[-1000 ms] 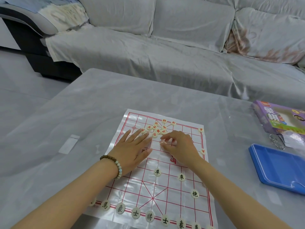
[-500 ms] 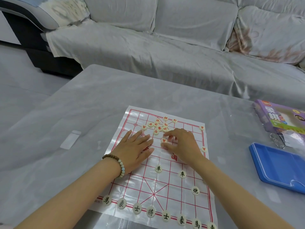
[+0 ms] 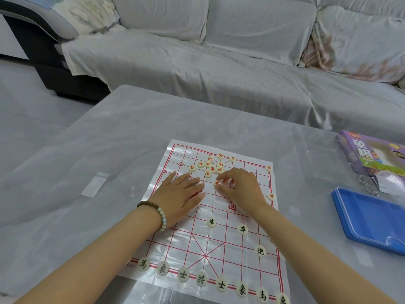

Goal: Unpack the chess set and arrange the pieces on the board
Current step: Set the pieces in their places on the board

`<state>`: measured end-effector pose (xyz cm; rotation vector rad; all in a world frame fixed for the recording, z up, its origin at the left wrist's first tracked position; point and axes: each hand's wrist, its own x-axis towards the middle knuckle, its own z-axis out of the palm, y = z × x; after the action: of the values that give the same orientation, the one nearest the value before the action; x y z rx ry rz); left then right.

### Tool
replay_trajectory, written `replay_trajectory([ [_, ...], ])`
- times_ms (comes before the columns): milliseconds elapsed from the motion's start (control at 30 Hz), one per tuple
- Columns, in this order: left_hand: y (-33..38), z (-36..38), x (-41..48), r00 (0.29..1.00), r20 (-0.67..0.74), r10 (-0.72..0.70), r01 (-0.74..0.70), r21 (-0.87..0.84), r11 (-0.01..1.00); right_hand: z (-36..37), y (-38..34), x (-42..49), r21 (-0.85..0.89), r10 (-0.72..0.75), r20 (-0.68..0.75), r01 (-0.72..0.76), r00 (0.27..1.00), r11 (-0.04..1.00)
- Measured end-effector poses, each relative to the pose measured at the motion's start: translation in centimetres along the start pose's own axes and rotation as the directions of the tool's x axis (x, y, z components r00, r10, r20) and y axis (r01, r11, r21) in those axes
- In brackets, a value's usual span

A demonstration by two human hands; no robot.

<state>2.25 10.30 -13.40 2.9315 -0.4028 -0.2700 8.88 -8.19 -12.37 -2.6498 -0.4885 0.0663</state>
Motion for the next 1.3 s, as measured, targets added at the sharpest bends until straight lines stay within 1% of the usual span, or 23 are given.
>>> replay_trajectory([
  [200,0.4,-0.9,-0.1,0.999,0.031,-0.012,0.013,-0.040,0.999,0.0,-0.2,0.3,-0.005,-0.014,0.011,0.014,1.000,1.000],
  [367,-0.7,-1.5,-0.2,0.997,-0.043,-0.060,0.054,-0.136,0.989,-0.7,-0.8,1.6,0.047,-0.093,-0.007,0.093,0.996,0.995],
  [567,-1.6,-1.7,0.1,0.989,-0.115,-0.091,0.073,-0.156,0.985,-0.5,-1.9,3.9,-0.088,-0.120,0.079,0.127,0.990,0.988],
  [667,-1.6,-1.7,0.1,0.989,-0.110,-0.098,0.078,-0.168,0.983,-0.4,-1.9,4.4,-0.122,-0.120,0.093,0.131,0.988,0.984],
  [767,-1.5,-1.8,0.1,0.991,-0.094,-0.091,0.073,-0.178,0.981,-0.2,-1.9,4.2,-0.112,-0.125,0.085,0.135,0.988,0.985],
  [833,-1.1,-2.0,0.2,0.992,-0.086,-0.089,0.073,-0.172,0.982,-0.5,-1.7,3.8,-0.035,-0.141,0.041,0.142,0.989,0.989],
  [933,0.2,-2.5,0.5,0.994,-0.063,-0.086,0.074,-0.172,0.982,-2.1,0.0,2.9,0.143,-0.096,-0.076,0.106,0.992,0.984],
  [1000,1.4,-2.8,1.0,0.997,-0.057,-0.059,0.048,-0.178,0.983,-3.5,2.2,2.1,0.185,-0.028,-0.128,0.051,0.991,0.981],
  [1100,3.5,-2.7,2.4,0.999,-0.049,-0.007,-0.001,-0.173,0.985,-5.2,6.1,1.2,0.136,0.075,-0.142,-0.055,0.987,0.989],
  [1200,5.5,-2.3,3.9,0.999,-0.020,0.033,-0.036,-0.152,0.988,-5.5,8.6,0.4,0.074,0.169,-0.107,-0.162,0.980,0.984],
  [1300,6.9,-2.0,5.1,0.998,0.001,0.065,-0.065,-0.122,0.990,-5.0,9.3,-0.2,-0.011,0.189,-0.065,-0.190,0.980,0.982],
])
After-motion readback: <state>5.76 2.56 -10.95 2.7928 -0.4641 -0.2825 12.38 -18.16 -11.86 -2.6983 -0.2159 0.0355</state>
